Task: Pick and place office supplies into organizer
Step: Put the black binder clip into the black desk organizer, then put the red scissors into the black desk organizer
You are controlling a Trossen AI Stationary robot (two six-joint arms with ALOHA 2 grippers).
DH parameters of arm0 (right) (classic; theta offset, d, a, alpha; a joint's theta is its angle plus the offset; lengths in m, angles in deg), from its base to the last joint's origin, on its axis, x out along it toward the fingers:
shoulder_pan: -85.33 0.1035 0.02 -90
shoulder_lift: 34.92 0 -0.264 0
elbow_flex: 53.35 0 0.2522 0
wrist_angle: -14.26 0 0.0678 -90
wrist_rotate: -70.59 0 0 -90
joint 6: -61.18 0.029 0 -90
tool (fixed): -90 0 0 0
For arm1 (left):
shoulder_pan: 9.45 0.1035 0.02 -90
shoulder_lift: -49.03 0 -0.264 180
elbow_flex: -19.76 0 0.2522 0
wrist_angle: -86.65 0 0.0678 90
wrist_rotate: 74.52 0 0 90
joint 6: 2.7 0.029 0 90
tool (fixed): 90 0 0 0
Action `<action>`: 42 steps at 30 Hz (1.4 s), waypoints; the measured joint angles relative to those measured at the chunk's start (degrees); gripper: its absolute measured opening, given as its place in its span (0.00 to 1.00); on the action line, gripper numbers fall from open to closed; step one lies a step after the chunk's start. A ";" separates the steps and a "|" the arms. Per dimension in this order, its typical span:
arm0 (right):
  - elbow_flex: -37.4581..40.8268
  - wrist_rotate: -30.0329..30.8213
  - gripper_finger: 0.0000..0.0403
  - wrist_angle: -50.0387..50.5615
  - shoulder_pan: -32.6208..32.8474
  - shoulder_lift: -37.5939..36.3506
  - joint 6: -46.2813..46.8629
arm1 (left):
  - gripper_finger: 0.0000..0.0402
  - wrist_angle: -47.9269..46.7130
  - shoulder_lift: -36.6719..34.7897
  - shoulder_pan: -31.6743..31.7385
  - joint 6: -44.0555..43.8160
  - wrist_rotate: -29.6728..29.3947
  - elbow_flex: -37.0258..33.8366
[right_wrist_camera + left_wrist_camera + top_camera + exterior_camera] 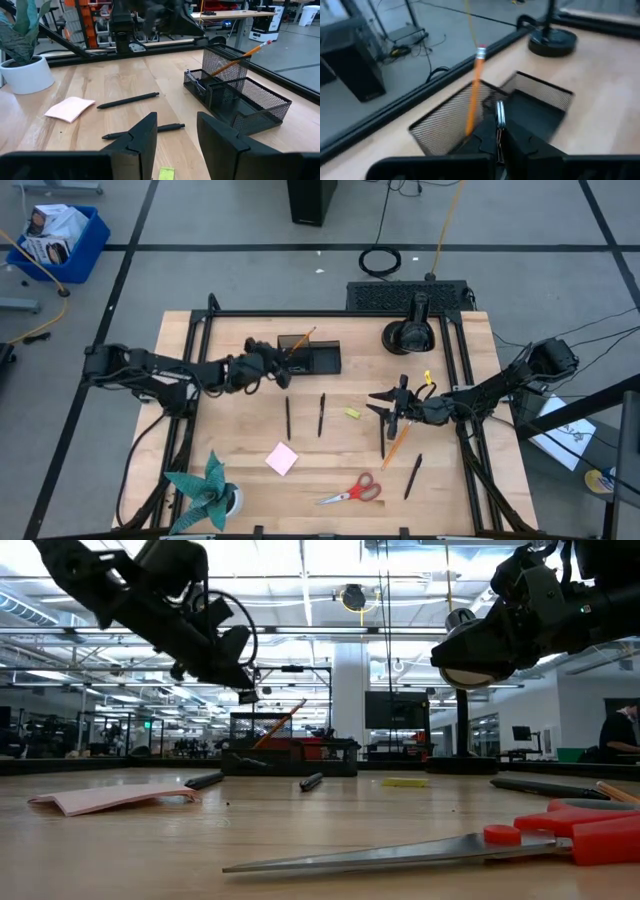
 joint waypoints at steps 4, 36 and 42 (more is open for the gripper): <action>0.00 0.09 0.32 0.03 -0.02 0.00 0.00 | 0.07 1.80 0.04 4.26 -2.54 7.37 -0.84; 0.02 0.17 0.32 0.06 -0.02 0.02 0.00 | 0.13 8.48 9.22 4.80 -1.61 10.04 -0.91; 0.02 0.18 0.32 0.09 -0.02 0.00 0.00 | 0.11 8.58 9.22 4.75 -3.85 10.19 -0.90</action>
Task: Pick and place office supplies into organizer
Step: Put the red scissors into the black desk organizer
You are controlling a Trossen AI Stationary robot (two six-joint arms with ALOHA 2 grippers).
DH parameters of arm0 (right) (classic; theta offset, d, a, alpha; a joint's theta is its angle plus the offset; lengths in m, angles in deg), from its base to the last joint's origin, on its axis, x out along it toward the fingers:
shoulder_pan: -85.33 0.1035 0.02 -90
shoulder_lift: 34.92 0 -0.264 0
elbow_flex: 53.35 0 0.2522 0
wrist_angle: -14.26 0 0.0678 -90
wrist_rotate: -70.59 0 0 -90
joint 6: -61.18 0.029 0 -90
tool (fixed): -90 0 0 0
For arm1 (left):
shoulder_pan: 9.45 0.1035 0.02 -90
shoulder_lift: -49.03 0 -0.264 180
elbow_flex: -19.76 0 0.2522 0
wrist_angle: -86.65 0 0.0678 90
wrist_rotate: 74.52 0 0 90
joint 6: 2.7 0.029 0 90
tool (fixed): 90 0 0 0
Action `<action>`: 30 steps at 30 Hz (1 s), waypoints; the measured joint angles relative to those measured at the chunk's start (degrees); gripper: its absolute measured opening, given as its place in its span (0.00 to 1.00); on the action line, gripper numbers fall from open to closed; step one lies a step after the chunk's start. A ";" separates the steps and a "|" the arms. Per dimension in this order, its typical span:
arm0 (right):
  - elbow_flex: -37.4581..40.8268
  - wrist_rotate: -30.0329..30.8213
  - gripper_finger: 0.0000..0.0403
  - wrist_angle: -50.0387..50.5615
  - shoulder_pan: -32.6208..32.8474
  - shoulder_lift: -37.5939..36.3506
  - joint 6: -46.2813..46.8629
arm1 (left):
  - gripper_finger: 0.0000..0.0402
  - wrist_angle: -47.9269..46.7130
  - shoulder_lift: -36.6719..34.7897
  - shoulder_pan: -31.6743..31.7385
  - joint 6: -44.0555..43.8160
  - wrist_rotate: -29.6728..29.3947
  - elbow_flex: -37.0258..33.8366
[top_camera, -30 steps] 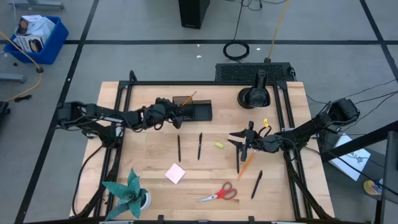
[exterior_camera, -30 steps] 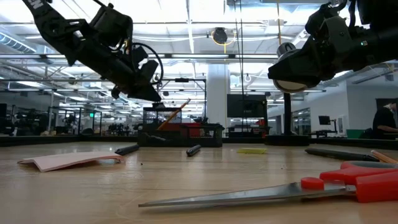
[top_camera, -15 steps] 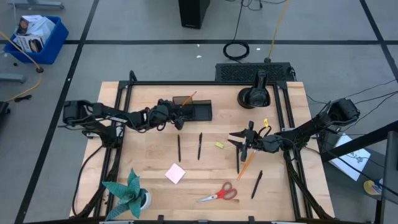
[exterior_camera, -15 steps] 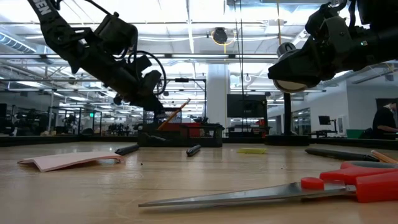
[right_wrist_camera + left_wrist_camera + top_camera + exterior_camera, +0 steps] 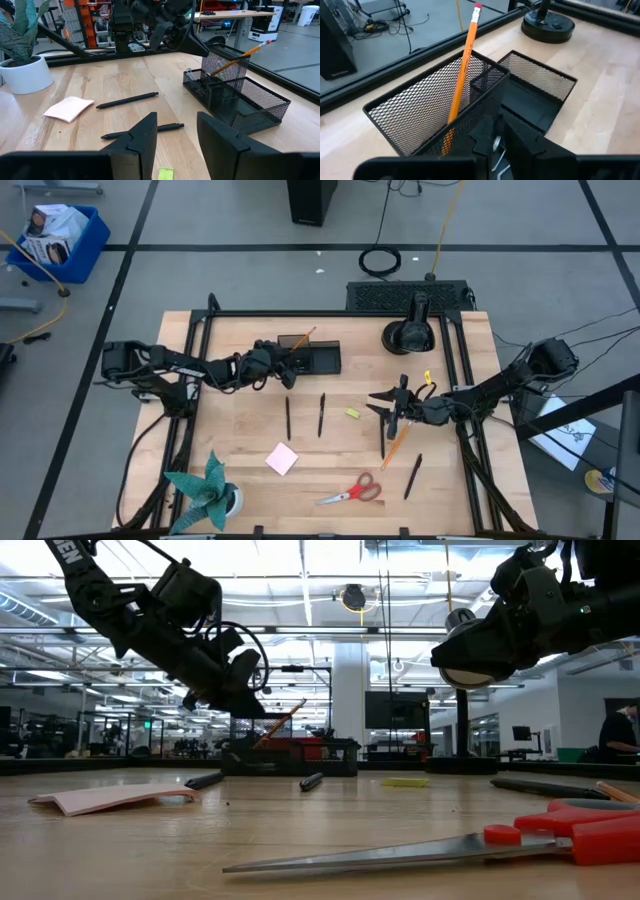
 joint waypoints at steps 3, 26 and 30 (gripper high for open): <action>0.00 -0.29 0.32 0.00 0.00 0.00 0.00 | 0.10 0.76 0.00 0.00 -1.33 1.97 0.02; -0.34 -29.60 0.32 -2.19 4.30 0.00 -2.06 | 0.09 14.41 -0.11 -17.21 0.30 14.22 0.04; -2.56 -23.63 0.33 -1.77 7.85 0.40 -7.58 | 0.14 18.13 -0.11 -21.78 2.38 14.13 0.06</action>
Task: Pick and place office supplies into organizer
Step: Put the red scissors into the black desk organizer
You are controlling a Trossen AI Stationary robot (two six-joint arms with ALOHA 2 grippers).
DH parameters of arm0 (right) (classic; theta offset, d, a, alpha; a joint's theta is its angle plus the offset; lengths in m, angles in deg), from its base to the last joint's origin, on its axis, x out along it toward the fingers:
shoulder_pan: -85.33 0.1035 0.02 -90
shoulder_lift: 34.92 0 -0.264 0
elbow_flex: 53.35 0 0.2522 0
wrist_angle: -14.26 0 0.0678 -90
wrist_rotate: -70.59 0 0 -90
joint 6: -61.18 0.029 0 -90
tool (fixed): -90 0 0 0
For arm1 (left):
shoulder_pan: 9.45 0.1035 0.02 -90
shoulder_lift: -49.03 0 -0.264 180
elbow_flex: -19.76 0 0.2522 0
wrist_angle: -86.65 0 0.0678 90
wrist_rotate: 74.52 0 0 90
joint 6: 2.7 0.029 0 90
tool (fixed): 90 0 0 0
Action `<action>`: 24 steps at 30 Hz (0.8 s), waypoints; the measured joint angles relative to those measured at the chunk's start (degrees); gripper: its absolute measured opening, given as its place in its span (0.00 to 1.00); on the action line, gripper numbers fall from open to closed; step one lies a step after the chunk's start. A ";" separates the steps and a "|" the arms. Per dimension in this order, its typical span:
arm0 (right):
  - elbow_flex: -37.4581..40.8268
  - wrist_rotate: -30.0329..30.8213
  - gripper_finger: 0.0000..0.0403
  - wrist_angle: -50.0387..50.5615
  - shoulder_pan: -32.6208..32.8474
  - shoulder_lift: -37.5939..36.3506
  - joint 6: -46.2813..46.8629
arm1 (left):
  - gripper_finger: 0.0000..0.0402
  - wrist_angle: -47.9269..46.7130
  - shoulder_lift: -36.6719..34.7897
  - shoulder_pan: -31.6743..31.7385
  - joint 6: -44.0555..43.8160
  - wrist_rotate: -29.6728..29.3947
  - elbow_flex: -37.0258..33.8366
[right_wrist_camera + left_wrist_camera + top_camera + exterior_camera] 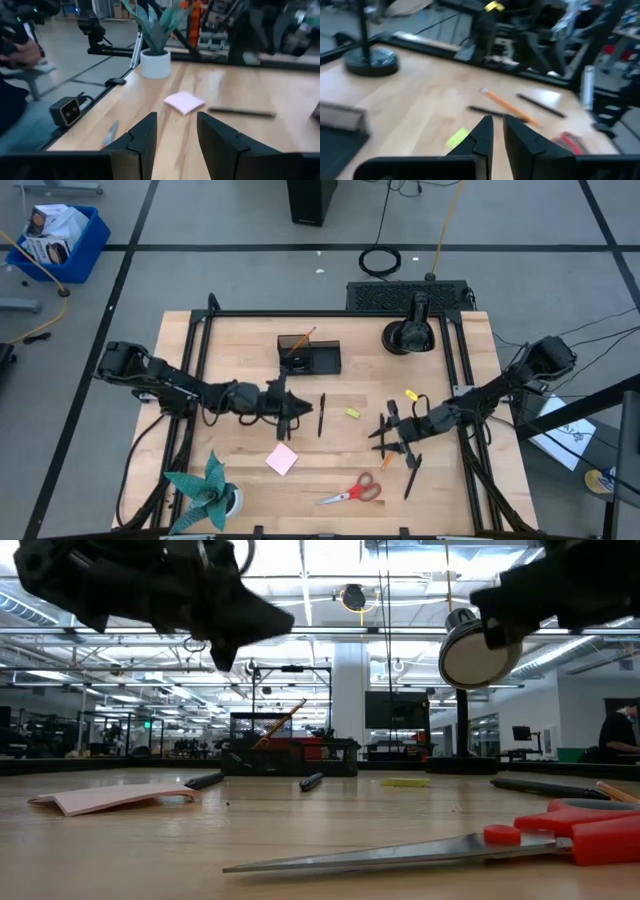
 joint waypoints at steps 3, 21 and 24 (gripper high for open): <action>-2.19 2.50 0.35 1.29 2.08 1.12 -3.45 | 0.24 0.88 0.00 -1.86 0.51 -0.01 0.00; -25.38 2.40 0.38 45.86 9.63 11.02 6.70 | 0.45 -3.32 0.00 -7.38 -3.11 4.64 0.00; -27.11 2.11 0.39 49.27 10.22 12.41 10.29 | 0.45 -4.60 0.00 -7.38 -3.30 4.66 0.00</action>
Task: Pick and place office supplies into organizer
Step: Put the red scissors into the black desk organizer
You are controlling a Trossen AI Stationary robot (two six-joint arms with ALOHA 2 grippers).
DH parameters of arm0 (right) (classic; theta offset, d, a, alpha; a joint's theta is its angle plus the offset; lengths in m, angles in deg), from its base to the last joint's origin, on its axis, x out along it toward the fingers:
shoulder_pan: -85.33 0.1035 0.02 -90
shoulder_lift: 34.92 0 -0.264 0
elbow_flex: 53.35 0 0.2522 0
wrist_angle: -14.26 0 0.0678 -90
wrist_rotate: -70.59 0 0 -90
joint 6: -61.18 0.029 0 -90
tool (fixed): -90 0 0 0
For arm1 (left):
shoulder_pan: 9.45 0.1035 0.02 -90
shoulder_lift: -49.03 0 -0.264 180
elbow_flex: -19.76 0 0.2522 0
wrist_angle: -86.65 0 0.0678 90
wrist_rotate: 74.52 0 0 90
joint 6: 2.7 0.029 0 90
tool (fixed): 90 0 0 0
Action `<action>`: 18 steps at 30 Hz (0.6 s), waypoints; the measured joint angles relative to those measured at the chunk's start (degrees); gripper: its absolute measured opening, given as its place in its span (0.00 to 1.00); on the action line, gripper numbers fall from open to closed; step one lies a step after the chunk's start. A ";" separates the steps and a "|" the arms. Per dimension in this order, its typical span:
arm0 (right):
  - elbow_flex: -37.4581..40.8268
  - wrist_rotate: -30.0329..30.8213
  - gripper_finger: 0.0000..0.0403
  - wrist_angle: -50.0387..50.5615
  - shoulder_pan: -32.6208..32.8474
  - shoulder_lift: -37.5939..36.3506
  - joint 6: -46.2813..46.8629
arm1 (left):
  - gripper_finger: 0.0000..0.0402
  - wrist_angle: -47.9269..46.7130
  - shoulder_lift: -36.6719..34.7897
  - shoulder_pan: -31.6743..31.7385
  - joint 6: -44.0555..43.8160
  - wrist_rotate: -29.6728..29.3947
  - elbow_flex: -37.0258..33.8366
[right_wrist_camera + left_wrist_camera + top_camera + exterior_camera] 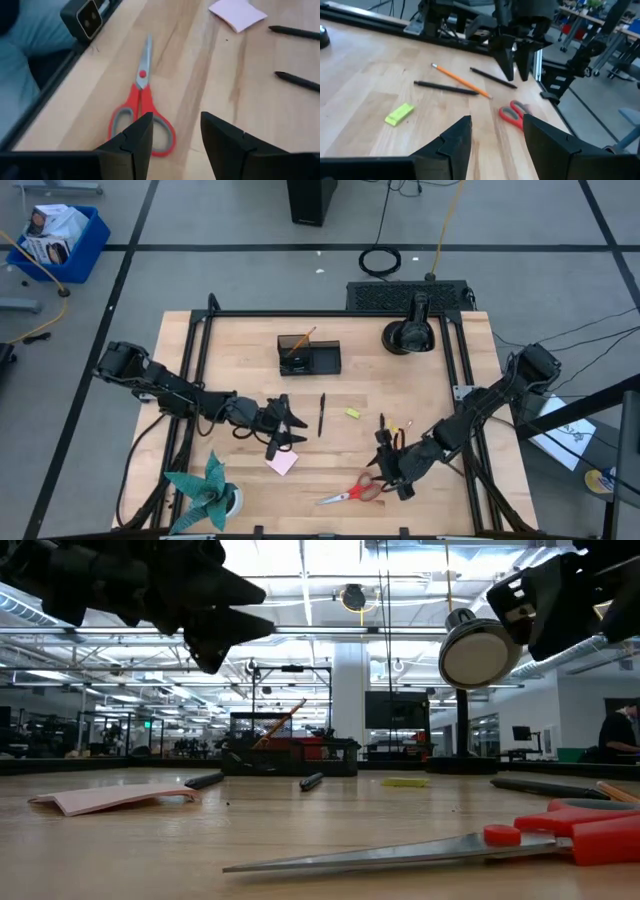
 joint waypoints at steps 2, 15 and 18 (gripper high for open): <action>-0.68 -1.15 0.40 0.42 0.70 1.09 0.72 | 0.45 -1.21 0.00 0.00 -0.27 -0.34 0.00; -1.79 -2.94 0.41 -6.00 6.84 13.00 3.90 | 0.45 -2.70 0.00 -0.04 1.26 -2.67 0.00; -2.72 -2.95 0.41 -5.78 7.87 15.84 3.90 | 0.45 -2.70 0.00 0.00 1.23 -3.04 0.00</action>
